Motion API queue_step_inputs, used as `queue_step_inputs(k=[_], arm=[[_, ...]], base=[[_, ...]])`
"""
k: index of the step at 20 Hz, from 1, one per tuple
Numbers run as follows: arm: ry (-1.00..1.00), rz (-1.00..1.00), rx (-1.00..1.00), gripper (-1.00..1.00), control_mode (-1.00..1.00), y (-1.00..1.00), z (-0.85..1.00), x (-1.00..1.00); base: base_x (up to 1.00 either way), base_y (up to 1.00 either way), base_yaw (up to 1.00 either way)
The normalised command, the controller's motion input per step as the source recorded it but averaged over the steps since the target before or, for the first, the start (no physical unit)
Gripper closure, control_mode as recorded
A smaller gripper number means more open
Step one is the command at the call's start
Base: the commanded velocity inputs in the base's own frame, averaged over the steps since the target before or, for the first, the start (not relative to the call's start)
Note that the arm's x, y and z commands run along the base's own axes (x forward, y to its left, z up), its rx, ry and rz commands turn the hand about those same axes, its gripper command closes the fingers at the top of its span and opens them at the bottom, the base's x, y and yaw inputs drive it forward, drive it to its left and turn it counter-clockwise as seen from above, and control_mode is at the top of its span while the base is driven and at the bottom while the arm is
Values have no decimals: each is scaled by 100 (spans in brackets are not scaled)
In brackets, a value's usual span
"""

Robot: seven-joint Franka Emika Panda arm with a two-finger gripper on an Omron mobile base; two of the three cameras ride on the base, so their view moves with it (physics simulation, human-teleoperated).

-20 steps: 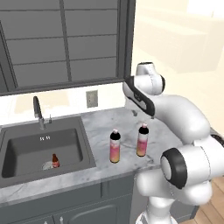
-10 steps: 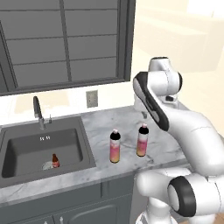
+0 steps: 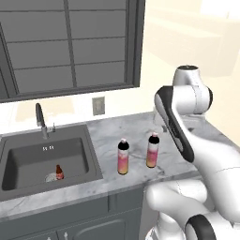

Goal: Place the large bottle from the dining counter next to the other large bottle outside the sink, and place the small bottle from the dining counter next to the other small bottle inside the sink.

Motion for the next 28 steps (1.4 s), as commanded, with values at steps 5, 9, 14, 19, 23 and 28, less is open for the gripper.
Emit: queue_step_inputs(k=[5,9,14,19,23,28], arm=[[-12,40,0,-100,-100,-14,3,-29],[-7,31,0,-100,-100,-3,1,-41],[-2,17,0,-100,-100,-2,2,-2],[1,0,0,-100,-100,0,0,0],[0,0,0,-100,-100,0,0,0],[0,0,0,-100,100,0,0,0]], base=[[0,0,0],[0,0,0],[0,0,0],[0,0,0],[0,0,0],[-13,-5,-2]])
